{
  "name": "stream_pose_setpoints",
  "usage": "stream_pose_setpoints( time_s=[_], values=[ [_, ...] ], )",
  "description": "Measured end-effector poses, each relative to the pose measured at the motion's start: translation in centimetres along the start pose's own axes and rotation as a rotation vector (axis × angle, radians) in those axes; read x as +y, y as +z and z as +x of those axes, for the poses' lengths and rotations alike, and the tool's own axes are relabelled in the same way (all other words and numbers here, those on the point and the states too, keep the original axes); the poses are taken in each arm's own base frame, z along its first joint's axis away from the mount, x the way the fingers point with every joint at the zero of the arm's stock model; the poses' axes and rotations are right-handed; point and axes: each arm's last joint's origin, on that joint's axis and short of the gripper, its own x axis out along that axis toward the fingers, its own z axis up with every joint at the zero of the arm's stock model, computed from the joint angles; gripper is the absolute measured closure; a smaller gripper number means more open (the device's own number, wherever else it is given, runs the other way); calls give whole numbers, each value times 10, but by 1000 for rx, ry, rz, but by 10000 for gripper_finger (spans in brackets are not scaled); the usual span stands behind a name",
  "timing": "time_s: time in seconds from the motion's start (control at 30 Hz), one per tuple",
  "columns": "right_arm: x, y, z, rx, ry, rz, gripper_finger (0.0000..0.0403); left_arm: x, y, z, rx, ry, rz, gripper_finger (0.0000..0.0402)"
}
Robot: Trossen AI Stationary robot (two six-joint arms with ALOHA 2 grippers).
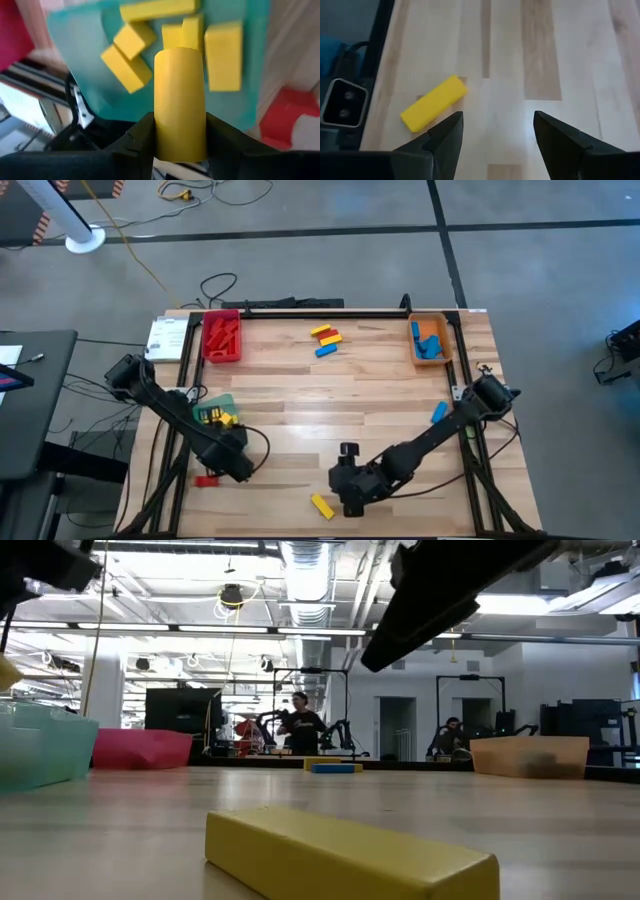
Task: Sort blocks
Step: Put the yellow block into the green bin, then put the red block into the red bin
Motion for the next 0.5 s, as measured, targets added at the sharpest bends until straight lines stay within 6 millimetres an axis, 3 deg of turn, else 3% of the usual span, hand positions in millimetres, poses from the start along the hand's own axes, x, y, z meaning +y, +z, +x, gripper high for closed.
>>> stream_pose_setpoints(
  time_s=[0.2, 0.5],
  values=[
    [8, -4, -3, 1, 14, 8, 148, 2, -5, 20, 90, 35, -5, 259],
    [15, -9, -6, 14, 21, -1, 148, 3, -6, 27, 105, 58, -5, 177]
  ],
)
